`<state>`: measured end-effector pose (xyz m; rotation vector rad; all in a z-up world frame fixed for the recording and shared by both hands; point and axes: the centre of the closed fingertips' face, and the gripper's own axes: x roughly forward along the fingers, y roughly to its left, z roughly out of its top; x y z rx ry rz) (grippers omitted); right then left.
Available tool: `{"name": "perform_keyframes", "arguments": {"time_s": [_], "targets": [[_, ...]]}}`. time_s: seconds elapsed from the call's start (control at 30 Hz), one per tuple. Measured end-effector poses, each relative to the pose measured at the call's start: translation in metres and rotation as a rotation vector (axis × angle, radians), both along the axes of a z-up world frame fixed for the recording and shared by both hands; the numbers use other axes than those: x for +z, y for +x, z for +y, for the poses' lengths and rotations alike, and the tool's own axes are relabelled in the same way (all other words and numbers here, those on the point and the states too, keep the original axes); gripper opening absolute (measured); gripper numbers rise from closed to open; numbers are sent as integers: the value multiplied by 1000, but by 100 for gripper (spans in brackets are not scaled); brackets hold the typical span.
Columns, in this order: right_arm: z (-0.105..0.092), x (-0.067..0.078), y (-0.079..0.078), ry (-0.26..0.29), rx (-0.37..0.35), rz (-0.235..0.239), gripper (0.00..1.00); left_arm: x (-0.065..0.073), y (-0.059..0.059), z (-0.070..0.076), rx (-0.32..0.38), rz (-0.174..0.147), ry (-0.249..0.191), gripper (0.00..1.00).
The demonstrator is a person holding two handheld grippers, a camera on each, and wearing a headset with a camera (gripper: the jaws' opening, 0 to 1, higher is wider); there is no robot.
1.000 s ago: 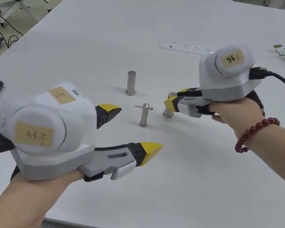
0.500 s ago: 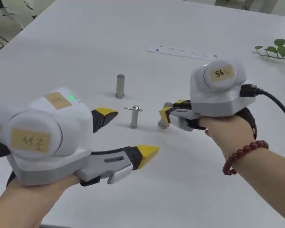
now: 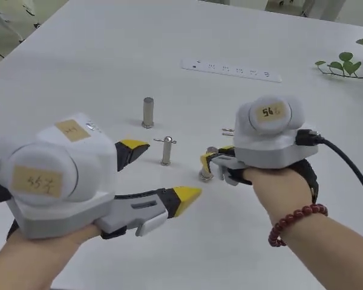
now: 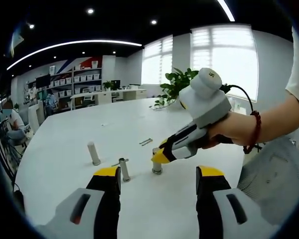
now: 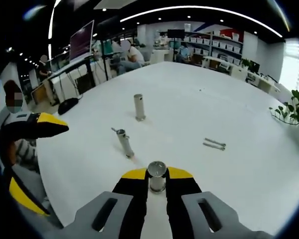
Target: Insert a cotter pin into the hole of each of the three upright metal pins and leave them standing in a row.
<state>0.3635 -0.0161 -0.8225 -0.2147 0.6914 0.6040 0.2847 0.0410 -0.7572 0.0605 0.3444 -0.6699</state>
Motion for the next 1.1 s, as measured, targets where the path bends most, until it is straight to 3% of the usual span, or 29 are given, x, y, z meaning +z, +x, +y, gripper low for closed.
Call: {"name": "perform_keyframes", "arguments": {"time_s": [0.43,0.77,1.1], "targets": [[-3,-2,-5,-18,-96,-5,13,4,2,2,11,-11,-7,60],[-3,-3,-6,-14,-117,-30,14,3,2,2,11,-11,-5,60],[0,2,-5,49,-126,-51,20,1,2,3,12,-3,5,61]]}}
